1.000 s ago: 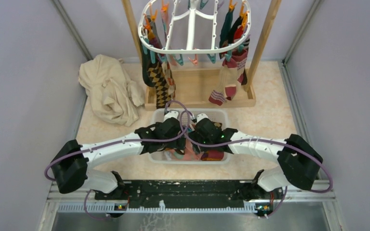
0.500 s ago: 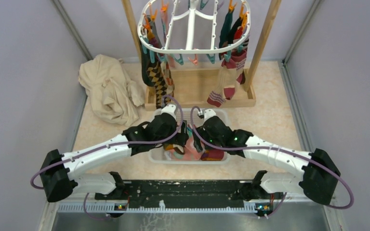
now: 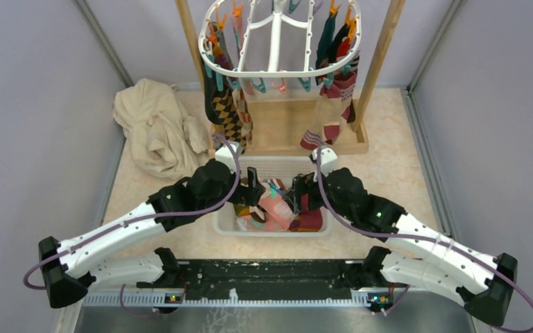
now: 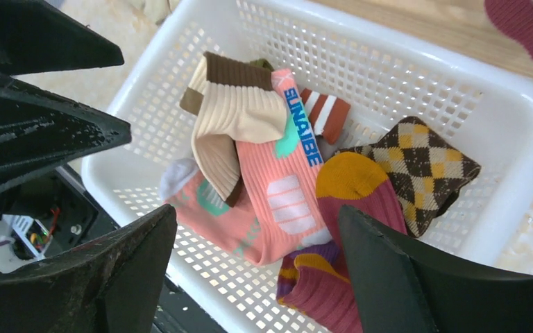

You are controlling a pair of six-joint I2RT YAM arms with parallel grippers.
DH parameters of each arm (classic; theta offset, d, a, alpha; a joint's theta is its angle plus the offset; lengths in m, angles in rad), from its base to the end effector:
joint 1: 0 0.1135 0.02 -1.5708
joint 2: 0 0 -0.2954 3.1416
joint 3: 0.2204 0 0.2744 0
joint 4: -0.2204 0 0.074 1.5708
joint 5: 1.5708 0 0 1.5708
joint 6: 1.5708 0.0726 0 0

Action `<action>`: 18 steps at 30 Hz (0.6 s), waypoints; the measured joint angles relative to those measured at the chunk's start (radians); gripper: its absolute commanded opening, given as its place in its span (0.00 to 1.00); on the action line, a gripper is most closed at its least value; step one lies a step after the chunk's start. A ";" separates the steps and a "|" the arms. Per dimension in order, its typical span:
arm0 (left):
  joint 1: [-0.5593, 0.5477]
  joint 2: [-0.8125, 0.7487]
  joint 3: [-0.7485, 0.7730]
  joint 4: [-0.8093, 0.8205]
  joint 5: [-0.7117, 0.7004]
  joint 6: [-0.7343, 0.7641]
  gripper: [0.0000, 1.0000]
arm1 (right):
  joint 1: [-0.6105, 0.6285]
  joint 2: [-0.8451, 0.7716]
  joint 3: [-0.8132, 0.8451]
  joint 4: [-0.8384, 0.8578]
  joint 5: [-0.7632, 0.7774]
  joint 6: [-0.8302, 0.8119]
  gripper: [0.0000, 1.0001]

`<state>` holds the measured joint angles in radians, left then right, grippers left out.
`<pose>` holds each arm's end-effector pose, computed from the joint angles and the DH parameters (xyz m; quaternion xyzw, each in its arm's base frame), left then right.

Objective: Remove the socks clipped to the hanger
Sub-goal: Remove the sock from the hanger.

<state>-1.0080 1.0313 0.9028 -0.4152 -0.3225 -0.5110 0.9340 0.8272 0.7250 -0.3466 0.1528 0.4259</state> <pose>0.1602 -0.2108 0.3182 0.1350 0.8527 -0.2325 0.4479 0.1420 0.1734 0.3000 -0.1729 0.8274 0.2833 0.4531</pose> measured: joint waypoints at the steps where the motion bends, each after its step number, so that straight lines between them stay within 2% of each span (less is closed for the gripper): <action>1: 0.000 -0.016 0.000 -0.005 -0.003 0.001 0.99 | 0.000 -0.024 -0.001 -0.003 0.006 0.000 0.87; 9: 0.000 -0.174 -0.039 -0.038 -0.050 0.005 0.99 | 0.000 -0.193 -0.061 -0.085 0.089 0.033 0.87; 18: 0.000 -0.241 -0.105 -0.129 -0.080 -0.040 0.99 | 0.000 -0.280 -0.130 -0.190 0.127 0.127 0.87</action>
<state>-1.0080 0.7906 0.7982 -0.5442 -0.4030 -0.5510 0.9340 0.5472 0.5949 -0.5362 0.2798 0.5533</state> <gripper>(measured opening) 0.988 0.869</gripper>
